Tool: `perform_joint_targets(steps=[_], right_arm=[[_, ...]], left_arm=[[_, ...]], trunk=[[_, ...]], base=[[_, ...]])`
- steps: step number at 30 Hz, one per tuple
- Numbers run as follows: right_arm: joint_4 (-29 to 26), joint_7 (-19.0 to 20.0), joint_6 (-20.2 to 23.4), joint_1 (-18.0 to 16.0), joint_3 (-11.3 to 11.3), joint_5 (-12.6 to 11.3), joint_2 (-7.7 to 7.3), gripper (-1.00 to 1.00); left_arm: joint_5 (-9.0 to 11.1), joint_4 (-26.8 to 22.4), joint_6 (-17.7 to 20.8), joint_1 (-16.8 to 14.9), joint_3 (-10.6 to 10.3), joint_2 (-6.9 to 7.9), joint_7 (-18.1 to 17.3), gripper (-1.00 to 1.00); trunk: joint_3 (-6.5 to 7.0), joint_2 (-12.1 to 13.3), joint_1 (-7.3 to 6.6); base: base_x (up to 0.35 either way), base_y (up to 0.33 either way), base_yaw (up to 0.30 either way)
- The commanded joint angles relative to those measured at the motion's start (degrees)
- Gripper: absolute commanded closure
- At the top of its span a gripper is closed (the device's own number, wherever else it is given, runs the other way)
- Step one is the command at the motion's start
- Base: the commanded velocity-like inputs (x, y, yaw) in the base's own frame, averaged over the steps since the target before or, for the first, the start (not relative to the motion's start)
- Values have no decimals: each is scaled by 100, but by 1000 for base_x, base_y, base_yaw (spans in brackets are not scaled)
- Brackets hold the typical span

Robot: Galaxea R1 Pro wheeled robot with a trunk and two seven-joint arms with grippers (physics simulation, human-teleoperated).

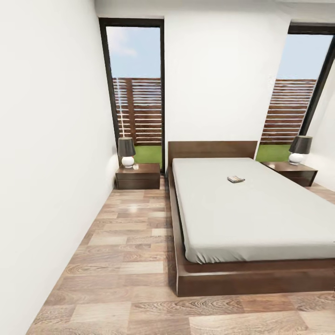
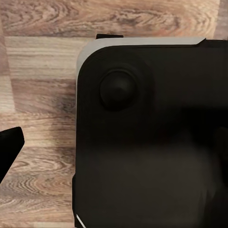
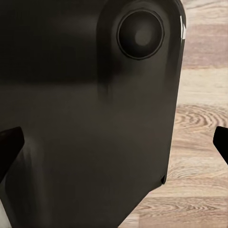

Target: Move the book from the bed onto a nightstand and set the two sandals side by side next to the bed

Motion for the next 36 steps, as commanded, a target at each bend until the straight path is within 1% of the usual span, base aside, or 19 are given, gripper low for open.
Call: perform_joint_targets(steps=[1, 12, 36], right_arm=[[-1, 0, 1, 0, 4, 3, 0, -100], [-1, -2, 1, 0, 4, 3, -6, -100], [-1, 2, 1, 0, -5, 3, -21, -100]], left_arm=[[34, -2, -14, 1, -3, 0, -8, -100], [34, -2, -14, 1, -3, -1, -8, -100], [34, -2, -14, 1, -3, -7, -8, -100]], trunk=[[-3, -2, -1], [-3, -2, -1], [-3, -2, -1]], base=[[-110, -39, 0], [-88, -42, 0], [-21, -6, 0]])
